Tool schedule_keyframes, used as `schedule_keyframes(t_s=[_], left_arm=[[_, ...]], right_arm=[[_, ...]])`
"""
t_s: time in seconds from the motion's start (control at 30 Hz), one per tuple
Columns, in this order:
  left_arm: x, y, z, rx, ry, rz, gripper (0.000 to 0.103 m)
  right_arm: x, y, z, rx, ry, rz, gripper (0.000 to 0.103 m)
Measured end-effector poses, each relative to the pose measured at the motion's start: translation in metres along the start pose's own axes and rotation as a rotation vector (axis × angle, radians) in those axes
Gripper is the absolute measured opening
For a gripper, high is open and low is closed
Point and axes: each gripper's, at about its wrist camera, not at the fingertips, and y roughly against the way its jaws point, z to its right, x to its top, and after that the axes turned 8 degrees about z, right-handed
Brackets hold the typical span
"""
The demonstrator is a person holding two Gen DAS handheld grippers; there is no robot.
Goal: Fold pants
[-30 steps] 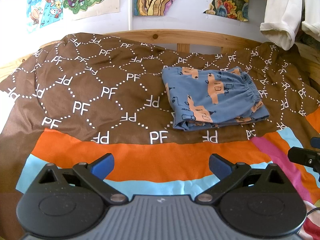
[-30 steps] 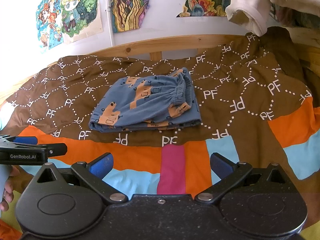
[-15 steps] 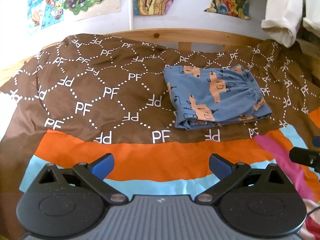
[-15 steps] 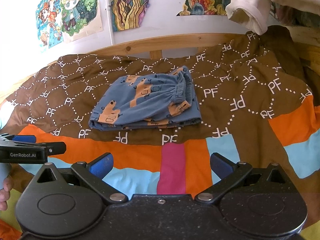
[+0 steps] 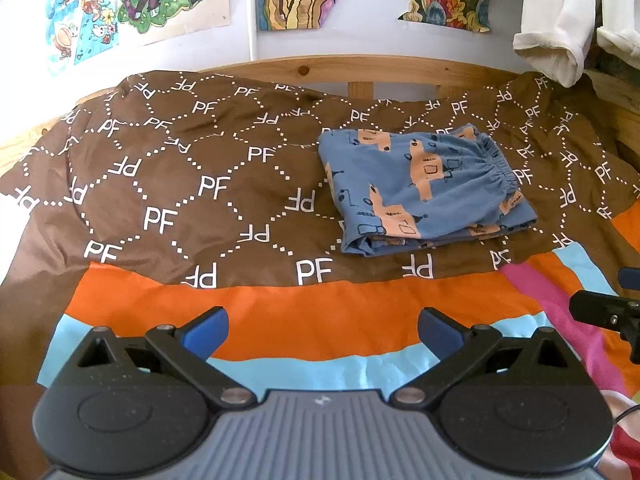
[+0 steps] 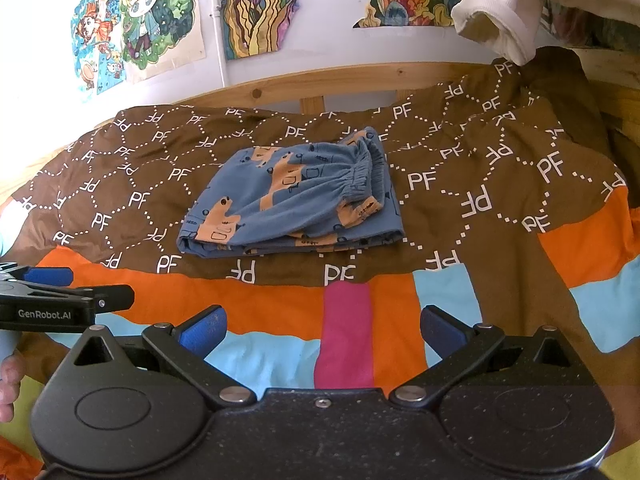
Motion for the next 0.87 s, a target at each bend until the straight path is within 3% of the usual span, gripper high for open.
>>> schedule_keyframes(t_s=[0.87], left_arm=[[-0.0017,0.0024,0.0016,-0.021,-0.016,0.007,0.103]], right_arm=[[-0.0032,-0.0022,0.0003,0.009,0.0,-0.021,0.102]])
